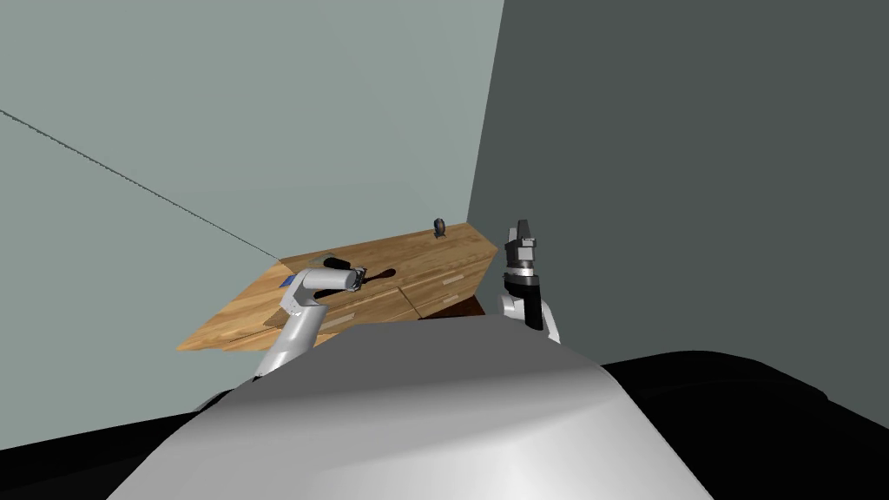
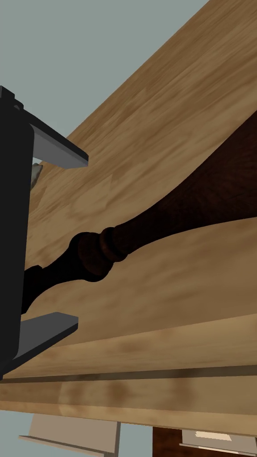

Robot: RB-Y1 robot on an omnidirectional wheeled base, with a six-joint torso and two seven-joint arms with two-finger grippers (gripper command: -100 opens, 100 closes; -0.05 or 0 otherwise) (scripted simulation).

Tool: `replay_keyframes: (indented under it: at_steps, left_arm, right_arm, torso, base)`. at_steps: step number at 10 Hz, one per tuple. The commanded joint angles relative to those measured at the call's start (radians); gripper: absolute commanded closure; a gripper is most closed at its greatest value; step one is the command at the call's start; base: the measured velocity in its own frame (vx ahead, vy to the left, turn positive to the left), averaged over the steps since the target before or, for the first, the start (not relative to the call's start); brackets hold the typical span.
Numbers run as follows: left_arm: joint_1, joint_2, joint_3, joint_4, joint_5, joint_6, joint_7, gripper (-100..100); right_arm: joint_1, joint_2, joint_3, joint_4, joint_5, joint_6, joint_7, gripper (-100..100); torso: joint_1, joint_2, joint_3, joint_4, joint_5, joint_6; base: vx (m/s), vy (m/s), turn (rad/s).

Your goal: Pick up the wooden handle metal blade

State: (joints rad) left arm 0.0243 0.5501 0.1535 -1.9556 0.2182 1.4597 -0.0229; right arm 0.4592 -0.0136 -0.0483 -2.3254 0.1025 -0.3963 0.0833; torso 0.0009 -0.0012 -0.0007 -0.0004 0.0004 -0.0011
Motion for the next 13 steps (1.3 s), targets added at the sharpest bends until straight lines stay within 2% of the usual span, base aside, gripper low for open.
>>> replay_keyframes:
  at_steps: [1, 2, 3, 7, 8, 9, 11, 12, 13]
  left_arm:
    - [0.000, -0.004, -0.002, 0.026, -0.005, -0.028, -0.004, -100]
    - [-0.001, -0.003, -0.002, 0.015, -0.004, -0.015, -0.001, -100]
    - [-0.001, -0.003, -0.003, 0.017, -0.005, -0.018, -0.001, 100]
    - [-0.002, -0.003, -0.002, 0.017, -0.004, -0.018, -0.001, 100]
    - [-0.001, -0.003, -0.003, 0.017, -0.004, -0.018, -0.001, 0]
    - [0.003, 0.003, 0.003, -0.014, 0.005, 0.010, 0.000, 100]
    - [0.005, 0.009, 0.008, -0.046, 0.013, 0.040, 0.004, 100]
    - [0.005, 0.007, 0.007, -0.035, 0.011, 0.027, 0.002, 100]
    - [0.005, 0.008, 0.007, -0.037, 0.011, 0.031, 0.002, 0]
  right_arm:
    - [0.000, 0.000, 0.000, 0.000, 0.000, 0.000, 0.000, 0]
    - [0.000, 0.000, 0.000, 0.000, 0.000, 0.000, 0.000, 0]
    - [0.000, 0.000, 0.000, 0.000, 0.000, 0.000, 0.000, 0]
    - [0.000, 0.000, 0.000, 0.000, 0.000, 0.000, 0.000, 0]
    - [0.000, 0.000, 0.000, 0.000, 0.000, 0.000, 0.000, 0]
    - [0.000, 0.000, 0.000, 0.000, 0.000, 0.000, 0.000, 0]
    - [0.000, 0.000, 0.000, 0.000, 0.000, 0.000, 0.000, 0]
    - [0.000, 0.000, 0.000, 0.000, 0.000, 0.000, 0.000, 0]
    - [0.000, 0.000, 0.000, 0.000, 0.000, 0.000, 0.000, 0]
  torso:
    - [0.000, 0.000, 0.000, 0.000, 0.000, 0.000]
    - [0.000, 0.000, 0.000, 0.000, 0.000, 0.000]
    - [-0.001, 0.000, 0.000, 0.000, 0.000, 0.000]
    - [-0.001, 0.000, 0.000, 0.000, -0.001, 0.000]
    - [-0.001, 0.001, 0.000, 0.000, -0.001, 0.000]
    - [-0.001, 0.001, 0.000, 0.000, -0.001, 0.000]
    - [-0.003, 0.002, 0.001, 0.001, -0.001, 0.000]
    - [-0.003, 0.002, 0.002, 0.001, -0.002, 0.000]
    - [-0.003, 0.002, 0.001, 0.001, -0.001, 0.000]
  base:
    - [0.010, 0.012, -0.011]
    - [0.005, 0.005, -0.003]
    - [0.000, 0.000, 0.000]
    - [0.000, 0.000, 0.000]
    - [0.000, 0.000, 0.000]
    - [-0.006, -0.011, 0.024]
    - [-0.012, -0.017, 0.021]
    - [-0.006, -0.007, 0.003]
    - [0.000, 0.000, 0.000]
